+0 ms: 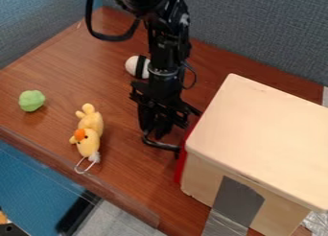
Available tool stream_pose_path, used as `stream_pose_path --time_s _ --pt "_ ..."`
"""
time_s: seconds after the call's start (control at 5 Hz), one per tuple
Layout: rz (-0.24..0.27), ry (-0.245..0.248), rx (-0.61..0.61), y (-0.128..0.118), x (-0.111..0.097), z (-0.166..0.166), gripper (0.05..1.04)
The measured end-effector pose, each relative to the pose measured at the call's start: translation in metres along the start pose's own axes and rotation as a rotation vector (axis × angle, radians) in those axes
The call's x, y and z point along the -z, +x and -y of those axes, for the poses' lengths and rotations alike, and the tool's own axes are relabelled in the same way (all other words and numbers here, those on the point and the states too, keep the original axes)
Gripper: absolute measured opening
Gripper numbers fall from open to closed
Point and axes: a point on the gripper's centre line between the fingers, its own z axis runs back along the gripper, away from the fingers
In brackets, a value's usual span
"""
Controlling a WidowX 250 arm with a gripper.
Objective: Open the drawer
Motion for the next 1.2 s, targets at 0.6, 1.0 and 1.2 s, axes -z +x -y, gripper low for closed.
stream_pose_path --time_s 0.6,1.0,1.2 --pt "0.019 0.037 -0.103 -0.003 -0.01 -0.076 0.131" --pt "0.038 0.038 -0.096 -0.006 -0.016 -0.087 0.387" --pt "0.125 0.063 -0.13 -0.007 -0.05 -0.096 0.693"
